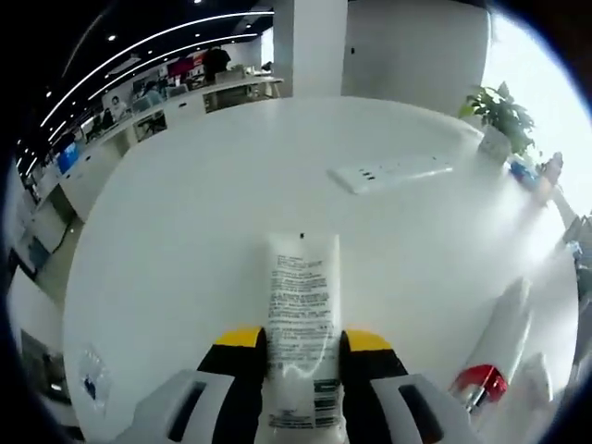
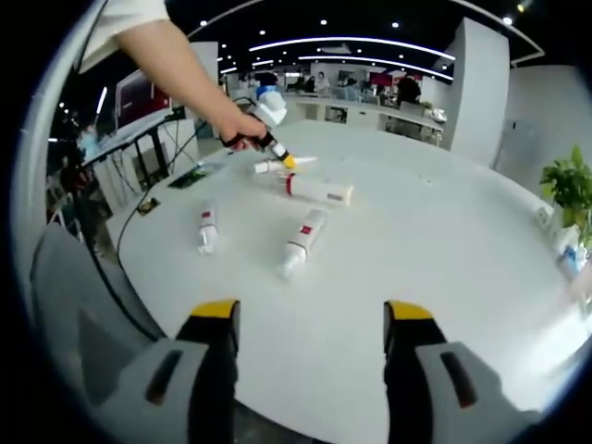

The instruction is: Arrange the skincare products in the storage area until every visible bottle or jar stands upright without overlapping.

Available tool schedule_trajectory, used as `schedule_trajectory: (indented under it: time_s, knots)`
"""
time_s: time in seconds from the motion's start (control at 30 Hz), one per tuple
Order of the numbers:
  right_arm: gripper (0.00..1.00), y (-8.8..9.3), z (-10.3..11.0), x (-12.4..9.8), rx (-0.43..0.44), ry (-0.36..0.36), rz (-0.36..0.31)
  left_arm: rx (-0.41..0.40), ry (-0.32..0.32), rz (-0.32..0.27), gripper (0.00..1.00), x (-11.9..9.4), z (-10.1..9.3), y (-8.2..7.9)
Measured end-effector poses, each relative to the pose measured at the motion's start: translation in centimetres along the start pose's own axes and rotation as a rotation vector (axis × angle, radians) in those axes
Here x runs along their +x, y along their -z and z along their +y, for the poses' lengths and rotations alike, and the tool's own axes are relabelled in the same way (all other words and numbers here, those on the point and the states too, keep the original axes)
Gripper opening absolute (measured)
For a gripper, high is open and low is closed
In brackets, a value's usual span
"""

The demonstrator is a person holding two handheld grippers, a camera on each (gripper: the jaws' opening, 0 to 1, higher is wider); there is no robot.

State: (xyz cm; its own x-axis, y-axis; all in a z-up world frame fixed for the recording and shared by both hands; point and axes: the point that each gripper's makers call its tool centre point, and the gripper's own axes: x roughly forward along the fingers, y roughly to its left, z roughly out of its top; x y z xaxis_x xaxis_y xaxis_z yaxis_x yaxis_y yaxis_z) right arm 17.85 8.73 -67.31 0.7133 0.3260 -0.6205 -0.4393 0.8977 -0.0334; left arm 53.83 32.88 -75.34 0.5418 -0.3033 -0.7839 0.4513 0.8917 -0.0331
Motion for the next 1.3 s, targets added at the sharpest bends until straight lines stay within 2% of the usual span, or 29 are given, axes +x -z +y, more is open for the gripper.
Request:
schedule_trajectory:
  time_s: [0.17, 0.4, 0.47, 0.57, 0.6, 0.67, 0.73, 0.97, 1.3]
  knots:
    - [0.63, 0.0, 0.1, 0.0, -0.002, -0.003, 0.000, 0.008, 0.014, 0.008, 0.28, -0.2, -0.3, 0.4]
    - [0.63, -0.1, 0.1, -0.1, -0.008, -0.005, -0.005, -0.046, 0.019, 0.021, 0.27, -1.4, -0.4, 1.2]
    - [0.63, -0.2, 0.1, -0.1, -0.009, -0.005, -0.007, -0.090, 0.022, -0.007, 0.27, -2.2, -0.4, 1.0]
    - [0.63, -0.2, 0.2, -0.1, -0.012, -0.009, -0.010, -0.097, 0.018, -0.023, 0.27, -3.0, -0.1, 0.7]
    - [0.63, -0.3, 0.3, -0.2, -0.013, -0.010, -0.011, -0.165, 0.033, -0.036, 0.27, -3.4, -0.2, 0.4]
    - [0.63, -0.3, 0.3, -0.2, -0.016, -0.013, -0.016, -0.177, 0.020, -0.077, 0.27, -4.2, 0.3, -0.4]
    - [0.63, -0.4, 0.4, -0.2, -0.017, -0.016, -0.019, -0.228, 0.032, -0.093, 0.27, -5.0, 0.3, -0.7]
    - [0.63, -0.8, 0.6, -0.3, -0.020, -0.022, -0.035, -0.266, 0.027, -0.159, 0.27, -7.6, 0.8, -1.8]
    - [0.63, -1.1, 1.1, -0.4, -0.025, -0.041, -0.047, -0.363, 0.077, -0.282, 0.27, -12.7, -0.6, -2.9]
